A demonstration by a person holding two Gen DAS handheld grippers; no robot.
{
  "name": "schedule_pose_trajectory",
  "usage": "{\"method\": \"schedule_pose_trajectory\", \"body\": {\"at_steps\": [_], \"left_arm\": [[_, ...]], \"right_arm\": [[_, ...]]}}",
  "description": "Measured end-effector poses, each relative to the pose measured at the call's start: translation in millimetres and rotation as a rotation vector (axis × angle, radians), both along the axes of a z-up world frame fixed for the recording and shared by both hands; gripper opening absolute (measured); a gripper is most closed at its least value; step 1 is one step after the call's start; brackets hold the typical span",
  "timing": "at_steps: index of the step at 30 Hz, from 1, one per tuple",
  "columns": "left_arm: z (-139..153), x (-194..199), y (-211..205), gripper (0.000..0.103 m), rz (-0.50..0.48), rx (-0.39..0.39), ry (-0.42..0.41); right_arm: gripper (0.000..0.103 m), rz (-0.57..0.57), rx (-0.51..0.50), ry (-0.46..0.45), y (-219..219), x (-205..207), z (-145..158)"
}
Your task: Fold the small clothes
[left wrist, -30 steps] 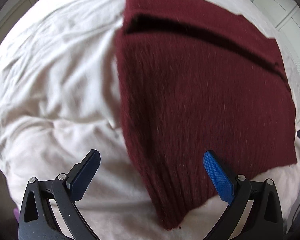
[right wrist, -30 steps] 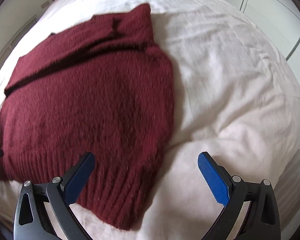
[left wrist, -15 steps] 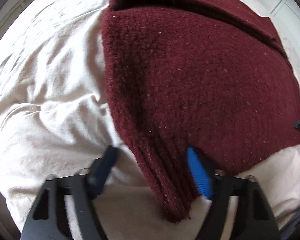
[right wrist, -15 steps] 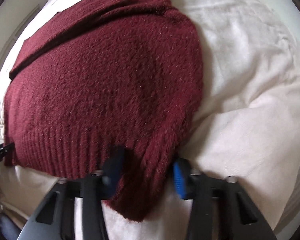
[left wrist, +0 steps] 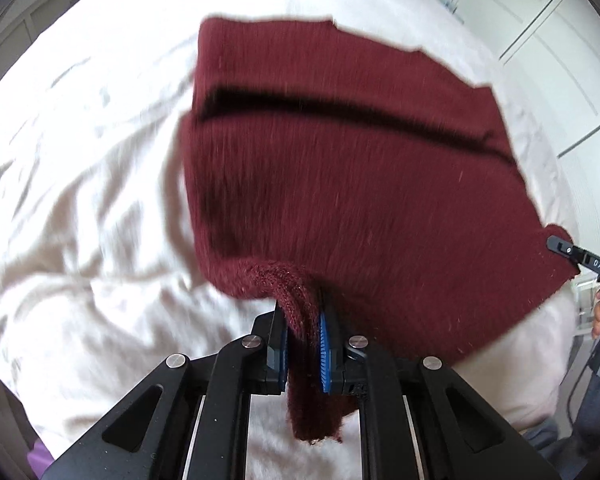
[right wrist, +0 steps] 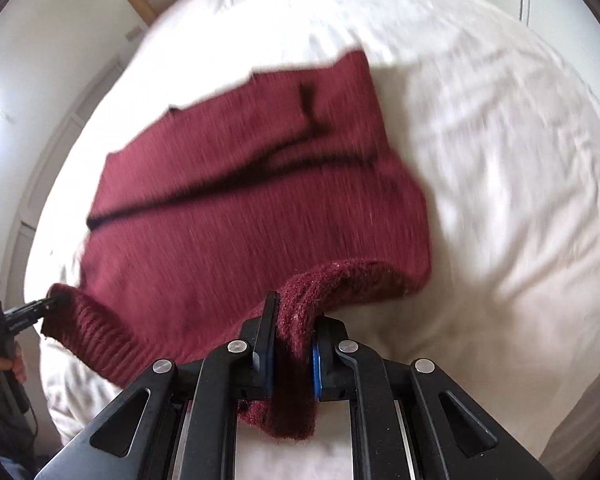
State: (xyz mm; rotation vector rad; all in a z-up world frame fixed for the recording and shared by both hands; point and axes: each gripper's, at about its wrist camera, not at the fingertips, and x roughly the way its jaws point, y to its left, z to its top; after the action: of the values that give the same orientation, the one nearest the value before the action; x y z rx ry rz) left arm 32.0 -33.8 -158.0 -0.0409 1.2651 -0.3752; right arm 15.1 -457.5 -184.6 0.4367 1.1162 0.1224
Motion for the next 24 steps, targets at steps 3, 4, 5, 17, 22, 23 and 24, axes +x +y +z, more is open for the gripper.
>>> {"method": "schedule_pose_trajectory", "body": {"at_steps": [3,4,5,17,22,23,24], "left_arm": [[18,22,-1,0.010,0.019,-0.029,-0.046],[23,26,-1,0.010,0.024,-0.035,-0.058],[32,36,-2,0.010,0.034,-0.045,-0.080],[85,149,14,0.010,0.107,-0.034,-0.219],[61,198,10,0.010,0.097,0.035,-0.207],[53,207,6,0.010,0.093,0.047,-0.199],[42,218,3,0.010,0.084,0.054,-0.193]], "right_arm": [[0.013,-0.018,0.012,-0.058,-7,25,21],[0.013,-0.027,0.014,-0.082,-9,35,29],[0.013,-0.037,0.014,-0.102,-11,46,35],[0.012,-0.088,-0.085,-0.194,-23,165,70],[0.012,-0.070,-0.138,-0.134,-16,208,49],[0.012,-0.069,-0.135,-0.119,-15,214,42],[0.012,-0.070,-0.127,-0.099,-15,221,34]]}}
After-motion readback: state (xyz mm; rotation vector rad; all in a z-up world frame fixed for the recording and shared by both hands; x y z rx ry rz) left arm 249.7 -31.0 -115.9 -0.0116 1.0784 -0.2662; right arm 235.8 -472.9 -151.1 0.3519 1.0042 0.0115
